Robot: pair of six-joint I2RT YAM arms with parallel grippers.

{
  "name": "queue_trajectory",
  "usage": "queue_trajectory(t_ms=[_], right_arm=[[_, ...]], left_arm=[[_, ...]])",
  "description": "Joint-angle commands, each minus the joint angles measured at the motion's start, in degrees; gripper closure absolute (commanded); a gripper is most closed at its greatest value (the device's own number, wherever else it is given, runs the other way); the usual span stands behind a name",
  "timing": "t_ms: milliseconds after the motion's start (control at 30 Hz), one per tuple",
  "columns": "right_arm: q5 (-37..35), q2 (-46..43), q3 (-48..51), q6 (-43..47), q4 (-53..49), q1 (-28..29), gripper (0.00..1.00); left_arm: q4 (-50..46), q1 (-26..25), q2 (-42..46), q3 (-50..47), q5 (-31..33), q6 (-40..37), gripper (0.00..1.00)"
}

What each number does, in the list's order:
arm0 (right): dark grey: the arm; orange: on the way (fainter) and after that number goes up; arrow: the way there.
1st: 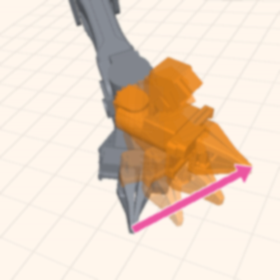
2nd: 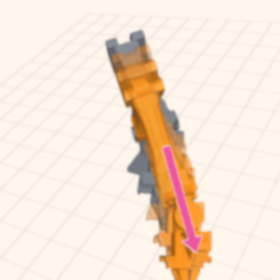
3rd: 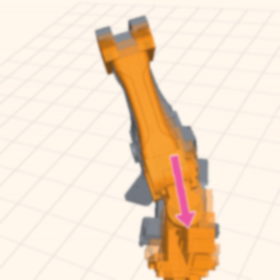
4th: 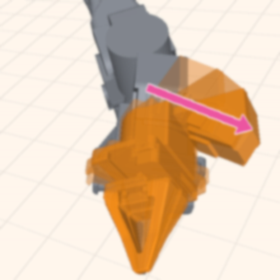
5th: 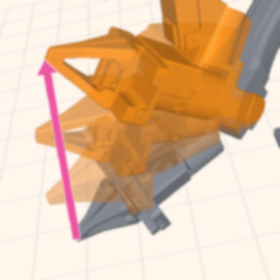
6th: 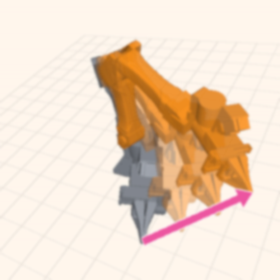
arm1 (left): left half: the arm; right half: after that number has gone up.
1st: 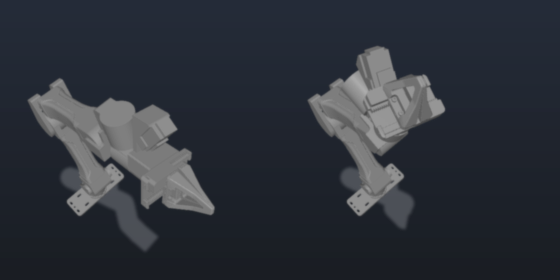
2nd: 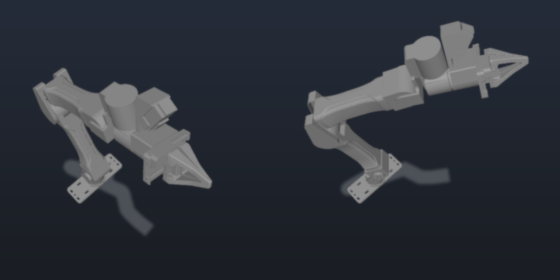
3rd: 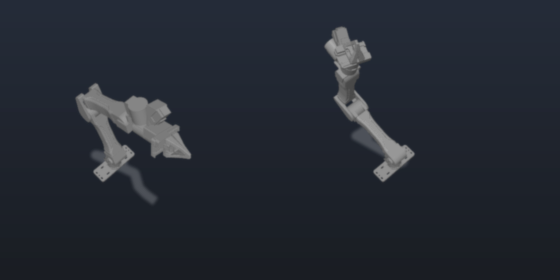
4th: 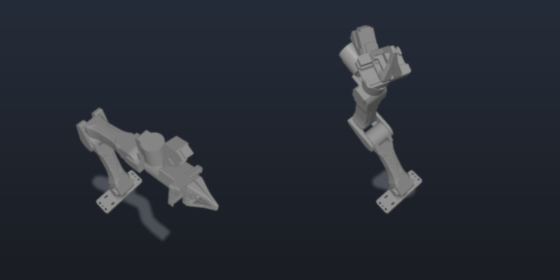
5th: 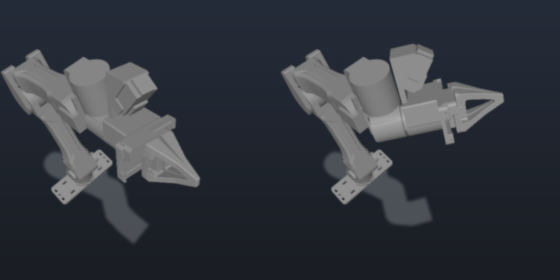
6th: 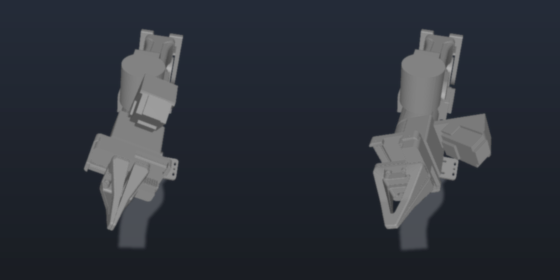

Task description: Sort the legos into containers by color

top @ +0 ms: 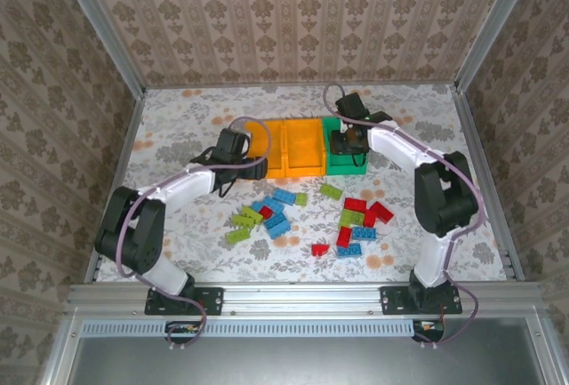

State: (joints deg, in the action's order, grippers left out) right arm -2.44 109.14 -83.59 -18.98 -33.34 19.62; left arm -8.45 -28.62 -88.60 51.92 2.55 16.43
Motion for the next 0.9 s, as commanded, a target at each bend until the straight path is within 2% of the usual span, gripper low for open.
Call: queue_trajectory(t_ms=[0, 100, 200, 367, 433, 667, 867], right_arm=[[-3.8, 3.0, -3.3, -2.8, -4.9, -0.3, 0.66], [-4.0, 4.4, -3.8, -3.7, -4.7, -0.3, 0.63], [-3.4, 4.7, -4.0, -4.1, -4.6, -0.3, 0.54], [-3.7, 1.5, -2.7, -2.8, -5.3, 0.3, 0.29], [-4.8, -1.3, -1.0, -2.5, -5.3, 0.7, 0.22], [-9.2, -16.4, 15.2, -2.3, -3.0, 0.3, 0.2], [-5.8, -23.1, 24.8, -6.0, -7.9, -1.4, 0.21]], left_arm=[[0.1, -1.6, 3.3, -2.9, 0.1, -4.3, 0.14], [-0.1, -3.2, 4.2, -4.9, 0.1, -5.4, 0.15], [0.6, -4.3, 4.3, -6.3, -1.1, -5.4, 0.17], [2.3, -5.1, 3.5, -6.3, -1.1, -4.5, 0.18], [2.6, -5.2, 2.8, -5.6, -1.1, -4.3, 0.18], [4.3, -5.7, 0.8, -3.9, -1.9, -4.6, 0.17], [5.5, -6.0, -1.0, -3.3, -3.3, -5.6, 0.17]])
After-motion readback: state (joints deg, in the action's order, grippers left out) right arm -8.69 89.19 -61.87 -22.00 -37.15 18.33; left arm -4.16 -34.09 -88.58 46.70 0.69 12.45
